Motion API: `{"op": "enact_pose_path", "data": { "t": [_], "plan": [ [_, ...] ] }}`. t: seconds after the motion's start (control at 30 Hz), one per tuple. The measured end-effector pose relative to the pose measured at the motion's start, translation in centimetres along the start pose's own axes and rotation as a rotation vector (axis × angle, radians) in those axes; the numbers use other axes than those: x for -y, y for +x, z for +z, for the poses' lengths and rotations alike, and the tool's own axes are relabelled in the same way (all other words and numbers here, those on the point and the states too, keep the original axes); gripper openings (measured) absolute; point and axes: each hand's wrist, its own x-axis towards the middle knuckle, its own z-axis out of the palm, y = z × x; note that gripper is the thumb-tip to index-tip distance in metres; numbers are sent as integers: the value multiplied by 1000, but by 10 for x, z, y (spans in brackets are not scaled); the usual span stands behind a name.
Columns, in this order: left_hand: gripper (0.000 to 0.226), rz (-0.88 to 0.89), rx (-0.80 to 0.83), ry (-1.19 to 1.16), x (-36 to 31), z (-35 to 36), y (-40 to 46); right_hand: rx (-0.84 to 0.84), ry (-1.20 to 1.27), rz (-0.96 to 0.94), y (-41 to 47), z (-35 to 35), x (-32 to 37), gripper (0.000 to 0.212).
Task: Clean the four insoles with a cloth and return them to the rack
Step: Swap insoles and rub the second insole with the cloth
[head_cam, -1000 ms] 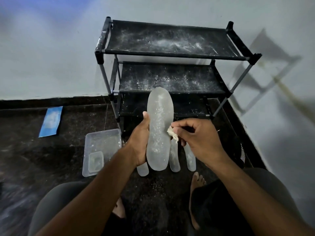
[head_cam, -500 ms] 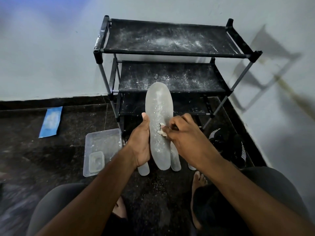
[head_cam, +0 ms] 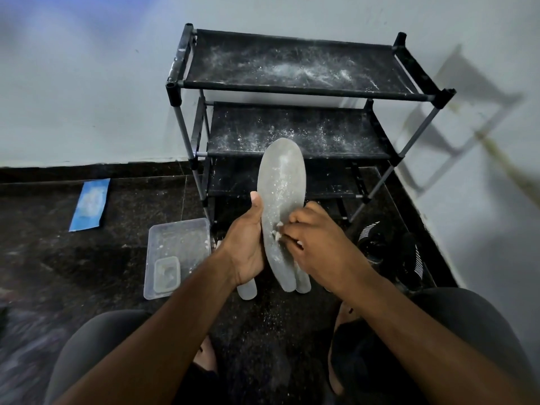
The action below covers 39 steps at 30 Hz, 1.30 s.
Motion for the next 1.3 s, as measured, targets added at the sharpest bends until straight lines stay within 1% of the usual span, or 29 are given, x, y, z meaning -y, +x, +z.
{"op": "enact_pose_path", "data": {
  "t": [0.1, 0.13, 0.17, 0.23, 0.3, 0.4, 0.47, 0.5, 0.57, 0.63, 0.7, 0.77, 0.8, 0.83, 0.9, 0.93, 1.0, 1.03, 1.1, 1.17, 1.2, 1.23, 1.3],
  "plan": [
    [84, -8, -14, -19, -5, -9, 4, 130, 199, 26, -10, -6, 2, 10],
    [85, -12, -7, -15, -5, -10, 4, 133, 252, 53, -12, -11, 2, 11],
    [85, -19, 11, -8, -6, -10, 4, 101, 265, 76, -12, -15, 1, 12],
    [78, -31, 24, -6, -4, -4, 1, -1, 190, 76, -6, -15, -2, 11],
    [71, -15, 28, -6, -1, -1, 0, -40, 114, 58, 1, -8, 2, 9],
    [78, -21, 39, 20, -1, -4, 2, 29, 134, 35, -2, -4, 10, 9],
    [84, -41, 63, 29, -2, -7, 2, 94, 233, 32, -6, -11, 11, 10],
    [83, -44, 67, 14, -3, -9, 2, 100, 275, 39, -7, -15, 10, 11],
    [75, -25, 60, -1, -3, -6, 1, 26, 239, 62, -4, -20, 6, 12],
    [71, 2, 29, -2, -2, -4, 1, -36, 128, 69, 2, -15, 3, 10],
    [74, -9, 36, 30, 0, -4, 2, -30, 73, 62, 7, -7, 13, 11],
    [79, -22, 54, 62, -2, -3, -1, -27, 125, 11, 5, -4, 26, 20],
    [82, -25, 59, 62, -3, -4, -2, 11, 178, -29, 1, -5, 30, 24],
    [83, -25, 70, 44, -5, -5, -3, 79, 219, -61, -4, -8, 29, 23],
    [83, -16, 69, -2, -7, -5, -5, 221, 269, -65, -10, -16, 23, 16],
    [84, -11, 63, -7, -8, -5, -6, 208, 242, -60, -12, -17, 20, 16],
    [82, -6, 72, 11, -8, -3, -8, 134, 110, -57, -11, -15, 17, 14],
    [82, -6, 80, 10, -8, -3, -7, 127, 46, -67, -9, -14, 20, 11],
    [85, -21, 97, -21, -9, -4, -7, 219, 22, -116, -12, -11, 26, 9],
    [91, -69, 121, -69, -9, -6, -6, 352, 157, -88, -18, -16, 27, 15],
    [93, -88, 132, -80, -9, -7, -5, 366, 227, -57, -20, -20, 26, 18],
    [93, -86, 141, -69, -8, -9, -4, 338, 245, -30, -20, -22, 22, 21],
    [88, -61, 146, -26, -6, -9, -4, 222, 128, -16, -17, -24, 17, 20]
  ]
}}
